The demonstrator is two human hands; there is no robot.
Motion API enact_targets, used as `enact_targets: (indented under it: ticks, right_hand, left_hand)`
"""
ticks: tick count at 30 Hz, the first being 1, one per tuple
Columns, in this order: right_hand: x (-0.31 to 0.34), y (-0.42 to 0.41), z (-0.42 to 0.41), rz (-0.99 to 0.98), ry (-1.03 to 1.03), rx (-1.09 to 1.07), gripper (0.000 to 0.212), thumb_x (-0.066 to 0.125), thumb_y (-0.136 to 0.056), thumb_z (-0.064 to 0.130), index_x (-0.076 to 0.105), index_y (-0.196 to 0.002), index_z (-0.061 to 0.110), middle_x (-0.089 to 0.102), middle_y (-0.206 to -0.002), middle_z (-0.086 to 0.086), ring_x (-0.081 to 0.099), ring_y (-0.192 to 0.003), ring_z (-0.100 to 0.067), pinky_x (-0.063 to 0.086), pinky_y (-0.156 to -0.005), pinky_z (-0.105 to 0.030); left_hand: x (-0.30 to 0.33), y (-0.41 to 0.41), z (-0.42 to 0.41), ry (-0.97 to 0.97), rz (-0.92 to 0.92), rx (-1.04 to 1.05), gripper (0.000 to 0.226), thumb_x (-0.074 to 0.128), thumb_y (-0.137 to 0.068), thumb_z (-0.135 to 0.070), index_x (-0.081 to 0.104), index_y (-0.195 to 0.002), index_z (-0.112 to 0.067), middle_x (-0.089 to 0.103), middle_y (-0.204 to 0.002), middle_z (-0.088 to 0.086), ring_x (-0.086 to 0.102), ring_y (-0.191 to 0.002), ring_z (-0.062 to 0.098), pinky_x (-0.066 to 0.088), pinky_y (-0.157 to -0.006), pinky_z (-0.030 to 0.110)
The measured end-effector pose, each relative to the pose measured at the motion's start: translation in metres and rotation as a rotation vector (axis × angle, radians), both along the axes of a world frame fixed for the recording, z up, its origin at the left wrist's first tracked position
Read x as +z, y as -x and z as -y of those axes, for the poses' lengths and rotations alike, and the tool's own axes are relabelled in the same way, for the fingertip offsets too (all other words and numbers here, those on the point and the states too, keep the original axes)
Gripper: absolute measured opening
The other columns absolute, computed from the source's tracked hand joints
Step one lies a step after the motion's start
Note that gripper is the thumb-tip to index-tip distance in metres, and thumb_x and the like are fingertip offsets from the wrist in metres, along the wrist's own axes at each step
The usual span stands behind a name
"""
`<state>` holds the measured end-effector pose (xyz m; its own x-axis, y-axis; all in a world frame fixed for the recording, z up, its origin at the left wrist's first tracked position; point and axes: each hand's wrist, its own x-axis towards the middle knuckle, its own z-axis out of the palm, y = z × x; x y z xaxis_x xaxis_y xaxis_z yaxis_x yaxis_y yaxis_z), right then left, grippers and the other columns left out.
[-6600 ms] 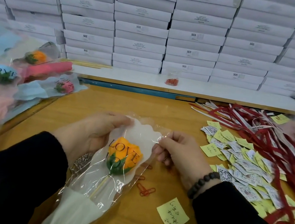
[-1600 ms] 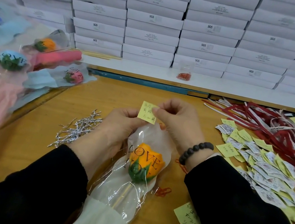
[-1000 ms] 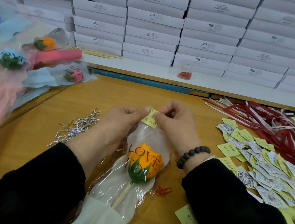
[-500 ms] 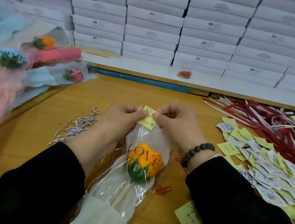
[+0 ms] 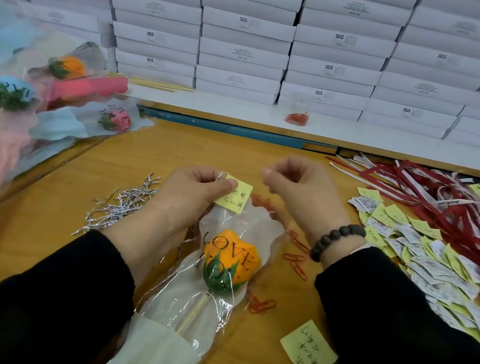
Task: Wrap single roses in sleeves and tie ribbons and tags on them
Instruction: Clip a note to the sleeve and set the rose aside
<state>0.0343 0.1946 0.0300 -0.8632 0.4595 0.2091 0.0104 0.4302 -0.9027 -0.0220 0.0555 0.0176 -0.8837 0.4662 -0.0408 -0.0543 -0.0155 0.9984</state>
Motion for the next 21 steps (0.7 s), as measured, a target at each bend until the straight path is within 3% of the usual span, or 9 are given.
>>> enact_targets:
  ticks: [4,7,10,16,21]
  right_hand:
    - [0.008,-0.016,-0.038,0.196,-0.352,-0.092,0.013,0.063,-0.085,0.012,0.058,-0.079,0.022,0.055,-0.081,0.008,0.05,-0.074,-0.003,0.036,-0.058,-0.013]
    - [0.006,-0.025,-0.049,0.479,-0.32,0.01,0.008,0.065,-0.084,0.011,0.062,-0.082,0.018,0.058,-0.082,0.004,0.053,-0.07,-0.004,0.036,-0.052,-0.013]
    - [0.007,-0.025,-0.046,0.621,-0.33,0.09,0.008,0.069,-0.081,0.014,0.062,-0.079,0.019,0.059,-0.082,0.004,0.053,-0.072,-0.006,0.037,-0.056,-0.018]
    - [0.009,-0.023,-0.04,0.767,-0.5,0.134,0.011,0.074,-0.077,0.023,0.064,-0.077,0.018,0.059,-0.08,0.006,0.05,-0.073,-0.006,0.036,-0.056,-0.019]
    - [0.01,-0.023,-0.037,0.778,-0.512,0.146,0.012,0.073,-0.078,0.022,0.062,-0.073,0.019,0.059,-0.077,0.006,0.052,-0.069,-0.006,0.036,-0.053,-0.018]
  left_hand:
    - [0.001,0.0,0.0,-0.02,0.027,0.023,0.013,0.06,-0.087,-0.008,0.062,-0.074,-0.007,0.064,-0.073,0.009,0.058,-0.043,0.003,0.043,-0.041,0.013]
    - [0.001,-0.002,-0.001,-0.014,0.039,0.019,0.011,0.06,-0.087,-0.008,0.062,-0.077,-0.005,0.065,-0.072,0.009,0.059,-0.044,0.004,0.044,-0.041,0.014]
    - [0.002,-0.002,0.0,-0.016,0.051,0.019,0.011,0.06,-0.087,-0.009,0.063,-0.078,-0.005,0.065,-0.071,0.009,0.059,-0.045,0.005,0.045,-0.042,0.014]
    - [0.001,-0.001,-0.001,0.0,0.038,0.009,0.009,0.059,-0.088,-0.009,0.063,-0.081,-0.006,0.065,-0.074,0.009,0.058,-0.045,0.003,0.046,-0.044,0.014]
    - [0.002,-0.002,0.0,0.008,0.04,-0.003,0.009,0.059,-0.088,-0.01,0.063,-0.081,-0.005,0.065,-0.073,0.008,0.059,-0.047,0.004,0.047,-0.047,0.015]
